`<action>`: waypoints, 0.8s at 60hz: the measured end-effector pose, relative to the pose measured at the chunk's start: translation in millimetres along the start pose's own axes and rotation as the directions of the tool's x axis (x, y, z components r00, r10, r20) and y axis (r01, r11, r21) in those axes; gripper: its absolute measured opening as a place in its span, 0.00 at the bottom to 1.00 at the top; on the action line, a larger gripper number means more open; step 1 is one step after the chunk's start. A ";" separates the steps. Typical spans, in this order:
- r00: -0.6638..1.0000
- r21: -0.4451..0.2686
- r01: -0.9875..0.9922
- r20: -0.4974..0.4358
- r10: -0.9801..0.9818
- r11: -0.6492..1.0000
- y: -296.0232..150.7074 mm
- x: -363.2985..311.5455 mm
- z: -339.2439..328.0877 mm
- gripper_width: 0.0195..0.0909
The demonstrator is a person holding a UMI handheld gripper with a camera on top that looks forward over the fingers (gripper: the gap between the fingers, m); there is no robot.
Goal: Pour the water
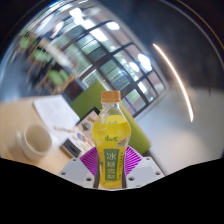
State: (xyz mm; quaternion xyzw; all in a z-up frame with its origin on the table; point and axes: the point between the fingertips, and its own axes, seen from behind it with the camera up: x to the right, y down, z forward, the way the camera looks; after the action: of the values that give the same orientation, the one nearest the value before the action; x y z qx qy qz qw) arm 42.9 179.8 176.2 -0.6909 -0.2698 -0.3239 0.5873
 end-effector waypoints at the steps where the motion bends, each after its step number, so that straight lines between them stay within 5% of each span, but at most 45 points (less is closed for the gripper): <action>1: 0.996 0.009 -0.088 0.016 0.088 0.996 1.5 -1.4 1.1 0.16; 5: 0.897 0.056 -0.441 0.068 0.437 0.896 17.3 -20.5 7.8 0.15; 10: 0.713 0.006 -0.695 0.132 0.688 0.719 42.5 -54.5 14.7 0.15; 13: 0.680 -0.043 -0.722 0.136 0.720 0.690 55.4 -51.1 23.7 0.16; 41: 0.633 -0.081 -0.752 0.188 0.751 0.654 68.4 -61.4 17.0 0.15; 48: 0.625 -0.086 -0.760 0.180 0.760 0.645 70.3 -60.4 18.5 0.29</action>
State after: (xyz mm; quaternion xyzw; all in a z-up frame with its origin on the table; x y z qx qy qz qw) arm 59.4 186.9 83.4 -0.7693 -0.0105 0.0244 0.6383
